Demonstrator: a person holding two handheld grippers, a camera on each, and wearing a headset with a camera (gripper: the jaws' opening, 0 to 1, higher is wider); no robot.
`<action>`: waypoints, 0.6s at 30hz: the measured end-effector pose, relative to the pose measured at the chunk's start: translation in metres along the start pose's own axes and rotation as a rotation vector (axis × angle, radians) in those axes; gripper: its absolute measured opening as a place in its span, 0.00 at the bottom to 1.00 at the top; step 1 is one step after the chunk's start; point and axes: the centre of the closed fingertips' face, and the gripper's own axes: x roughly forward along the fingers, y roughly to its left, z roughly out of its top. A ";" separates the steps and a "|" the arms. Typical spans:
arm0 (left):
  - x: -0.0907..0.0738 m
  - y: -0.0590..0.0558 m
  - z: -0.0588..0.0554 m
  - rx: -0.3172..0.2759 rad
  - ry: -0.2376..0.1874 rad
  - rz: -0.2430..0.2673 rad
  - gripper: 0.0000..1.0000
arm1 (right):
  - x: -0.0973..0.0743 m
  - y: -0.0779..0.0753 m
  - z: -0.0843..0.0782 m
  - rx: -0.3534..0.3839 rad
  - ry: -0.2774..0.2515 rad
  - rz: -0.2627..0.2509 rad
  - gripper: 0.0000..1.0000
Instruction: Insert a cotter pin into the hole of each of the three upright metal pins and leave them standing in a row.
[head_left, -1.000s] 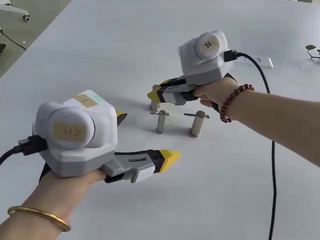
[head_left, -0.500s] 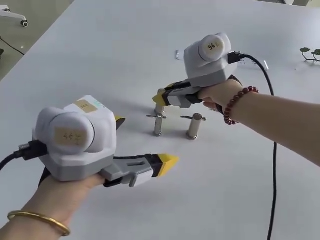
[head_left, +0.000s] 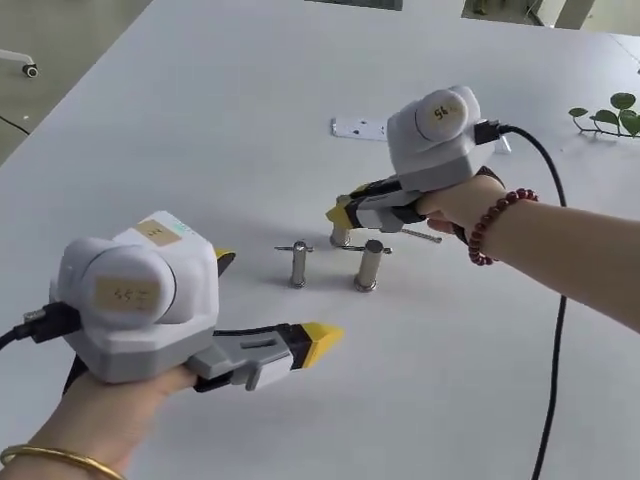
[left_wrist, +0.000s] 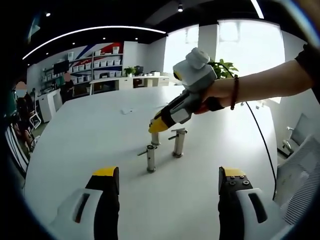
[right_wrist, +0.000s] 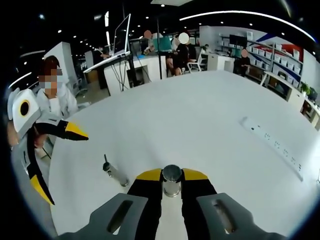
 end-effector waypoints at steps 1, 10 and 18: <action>-0.001 0.001 0.001 0.000 -0.003 0.002 0.81 | -0.002 -0.002 -0.001 0.000 0.001 -0.004 0.08; -0.007 0.004 0.005 0.004 -0.008 0.019 0.82 | -0.025 -0.017 -0.022 0.020 0.020 -0.053 0.08; -0.009 0.001 0.004 0.011 0.002 0.018 0.82 | -0.045 -0.022 -0.041 0.048 0.033 -0.083 0.08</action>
